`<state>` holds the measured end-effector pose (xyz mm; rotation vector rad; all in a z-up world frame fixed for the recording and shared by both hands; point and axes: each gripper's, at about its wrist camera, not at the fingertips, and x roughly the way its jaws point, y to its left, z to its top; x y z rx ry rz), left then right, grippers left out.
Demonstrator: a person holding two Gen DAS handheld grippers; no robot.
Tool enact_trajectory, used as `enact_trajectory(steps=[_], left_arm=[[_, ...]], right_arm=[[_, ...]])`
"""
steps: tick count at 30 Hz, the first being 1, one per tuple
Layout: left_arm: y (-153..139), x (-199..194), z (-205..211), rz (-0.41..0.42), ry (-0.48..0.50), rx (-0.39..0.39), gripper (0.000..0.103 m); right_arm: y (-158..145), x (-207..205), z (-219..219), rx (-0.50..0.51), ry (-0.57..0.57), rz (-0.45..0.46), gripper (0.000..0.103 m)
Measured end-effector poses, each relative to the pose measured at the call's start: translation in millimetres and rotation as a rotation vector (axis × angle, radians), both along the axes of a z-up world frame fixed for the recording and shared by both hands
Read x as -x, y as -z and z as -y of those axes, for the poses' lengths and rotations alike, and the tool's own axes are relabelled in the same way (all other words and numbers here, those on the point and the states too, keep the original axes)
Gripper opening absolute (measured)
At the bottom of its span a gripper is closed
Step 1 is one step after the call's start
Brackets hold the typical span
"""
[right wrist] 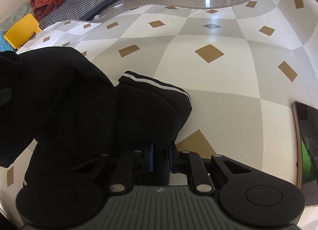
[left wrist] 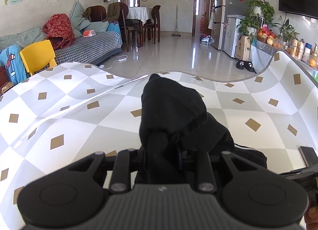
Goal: Fold clothes
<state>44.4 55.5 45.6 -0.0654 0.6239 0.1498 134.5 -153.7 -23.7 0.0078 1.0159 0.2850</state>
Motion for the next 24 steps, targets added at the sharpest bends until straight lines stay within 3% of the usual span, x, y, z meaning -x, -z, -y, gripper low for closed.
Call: enact_trajectory(steps=[24], left_arm=[[-7,1,-9,0.02,-0.034,-0.002,0.025]], right_arm=[[-13,-27,33,0.046,0.219,0.099,0.008]])
